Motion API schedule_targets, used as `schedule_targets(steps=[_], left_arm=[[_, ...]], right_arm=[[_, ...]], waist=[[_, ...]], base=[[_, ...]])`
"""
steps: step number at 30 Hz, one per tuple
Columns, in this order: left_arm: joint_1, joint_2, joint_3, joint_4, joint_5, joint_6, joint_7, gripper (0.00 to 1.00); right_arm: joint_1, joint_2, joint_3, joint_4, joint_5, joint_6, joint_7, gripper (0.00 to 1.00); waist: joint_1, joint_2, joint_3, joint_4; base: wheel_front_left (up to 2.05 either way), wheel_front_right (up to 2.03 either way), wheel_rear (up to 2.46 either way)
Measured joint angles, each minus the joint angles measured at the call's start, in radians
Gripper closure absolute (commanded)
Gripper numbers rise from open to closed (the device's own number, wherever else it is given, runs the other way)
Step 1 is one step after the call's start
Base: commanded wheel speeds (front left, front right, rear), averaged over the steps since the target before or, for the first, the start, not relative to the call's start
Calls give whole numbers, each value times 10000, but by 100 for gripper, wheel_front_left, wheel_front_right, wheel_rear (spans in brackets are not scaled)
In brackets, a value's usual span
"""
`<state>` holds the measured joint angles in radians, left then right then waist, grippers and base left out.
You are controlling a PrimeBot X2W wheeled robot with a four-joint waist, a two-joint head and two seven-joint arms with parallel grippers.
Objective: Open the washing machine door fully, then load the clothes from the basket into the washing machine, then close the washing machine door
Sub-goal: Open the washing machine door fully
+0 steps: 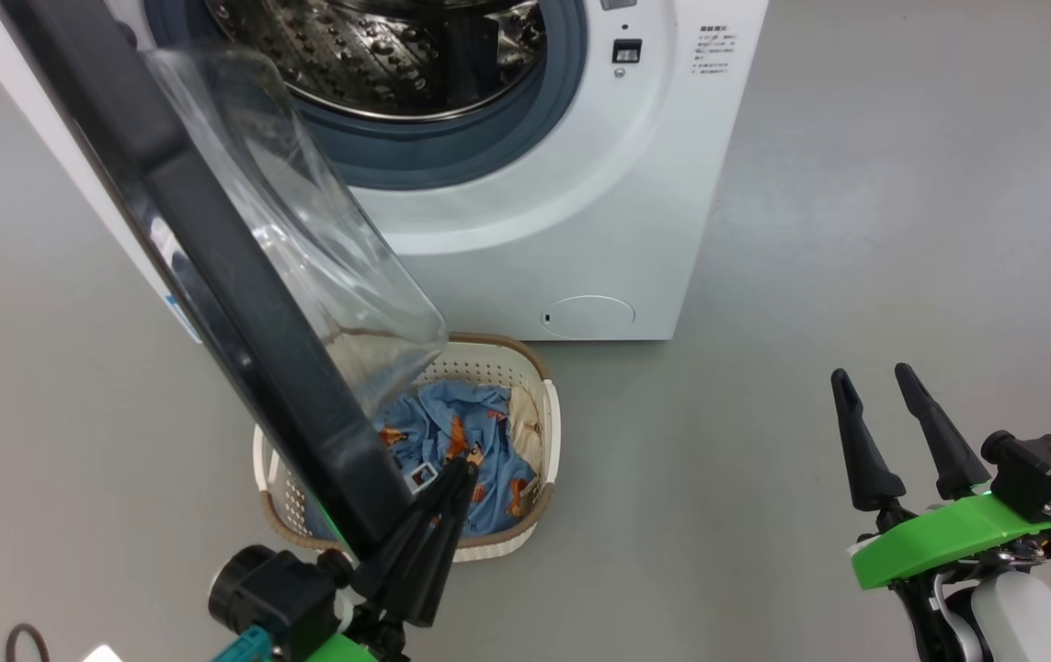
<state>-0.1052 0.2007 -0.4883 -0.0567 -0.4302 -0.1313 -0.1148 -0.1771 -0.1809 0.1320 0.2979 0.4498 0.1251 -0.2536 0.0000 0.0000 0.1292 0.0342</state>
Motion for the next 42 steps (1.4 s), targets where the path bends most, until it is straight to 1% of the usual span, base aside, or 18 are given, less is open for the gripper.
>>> schedule_targets(steps=[7,17,35,42], left_arm=[[-182,-54,196,351,-176,104,-188,100],[-142,-173,221,479,-410,102,-322,100],[84,77,387,67,-453,192,-516,100],[99,249,619,211,-606,445,-523,100]], right_arm=[[0,2,-27,58,2,0,0,0],[-32,130,21,182,167,0,0,0],[-408,167,-102,270,117,0,0,0],[-407,113,-104,341,117,0,0,0]], waist=[[0,0,3,226],[-1,0,37,863],[1,0,576,2283],[1,0,537,2850]], base=[[0,0,0],[0,0,0],[0,0,0],[0,0,0]])
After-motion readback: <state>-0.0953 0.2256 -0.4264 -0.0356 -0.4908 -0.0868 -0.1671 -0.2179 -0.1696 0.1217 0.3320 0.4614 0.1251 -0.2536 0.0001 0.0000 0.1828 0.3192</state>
